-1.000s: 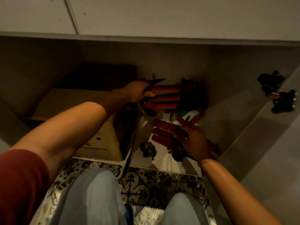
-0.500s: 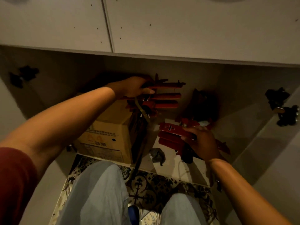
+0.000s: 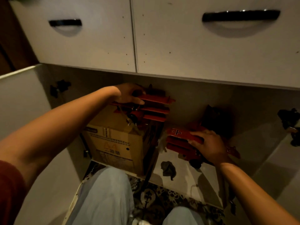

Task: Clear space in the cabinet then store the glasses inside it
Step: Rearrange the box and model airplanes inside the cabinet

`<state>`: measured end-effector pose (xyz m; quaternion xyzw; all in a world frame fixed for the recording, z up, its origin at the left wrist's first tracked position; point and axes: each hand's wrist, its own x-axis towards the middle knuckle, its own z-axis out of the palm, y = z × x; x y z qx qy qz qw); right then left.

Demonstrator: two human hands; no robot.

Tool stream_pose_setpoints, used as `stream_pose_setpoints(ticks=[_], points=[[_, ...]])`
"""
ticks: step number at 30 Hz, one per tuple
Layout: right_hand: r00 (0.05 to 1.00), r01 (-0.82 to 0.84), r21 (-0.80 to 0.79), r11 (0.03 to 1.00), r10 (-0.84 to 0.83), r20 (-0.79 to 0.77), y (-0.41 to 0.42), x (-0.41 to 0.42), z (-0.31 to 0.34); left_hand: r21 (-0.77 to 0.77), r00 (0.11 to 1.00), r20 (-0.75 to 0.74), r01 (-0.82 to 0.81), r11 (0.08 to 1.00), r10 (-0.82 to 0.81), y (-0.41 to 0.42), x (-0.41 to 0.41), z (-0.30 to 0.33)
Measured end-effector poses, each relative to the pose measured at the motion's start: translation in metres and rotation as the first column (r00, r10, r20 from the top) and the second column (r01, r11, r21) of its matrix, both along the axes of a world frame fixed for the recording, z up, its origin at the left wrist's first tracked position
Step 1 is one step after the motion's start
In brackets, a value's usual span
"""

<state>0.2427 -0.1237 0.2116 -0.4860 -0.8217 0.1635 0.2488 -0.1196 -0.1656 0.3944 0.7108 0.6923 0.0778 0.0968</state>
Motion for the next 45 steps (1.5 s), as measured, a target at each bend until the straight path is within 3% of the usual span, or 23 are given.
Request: stream_pose_setpoints(ticks=[9,21,34,41,45], points=[[0.997,-0.061,0.077,0.995,0.064,-0.032,0.013,-0.04,0.024,-0.03,0.993,0.055,-0.104,0.994,0.105,-0.018,-0.055,-0.023],[0.998,-0.06,0.08,0.995,0.063,-0.031,0.041,-0.11,0.044,-0.034,0.978,-0.024,-0.208,0.978,0.207,-0.025,-0.125,-0.048],[0.979,-0.132,-0.063,0.989,0.12,-0.162,0.079,-0.197,0.059,-0.017,0.97,-0.011,-0.245,0.969,0.244,-0.023,-0.191,-0.073],[0.996,-0.089,-0.073,0.993,0.09,0.006,0.11,-0.227,0.086,-0.014,0.981,-0.01,-0.192,0.981,0.192,-0.011,-0.214,-0.072],[0.993,-0.108,0.029,0.994,0.106,0.049,0.123,-0.235,0.096,-0.007,0.984,-0.02,-0.175,0.985,0.175,-0.002,-0.225,-0.073]])
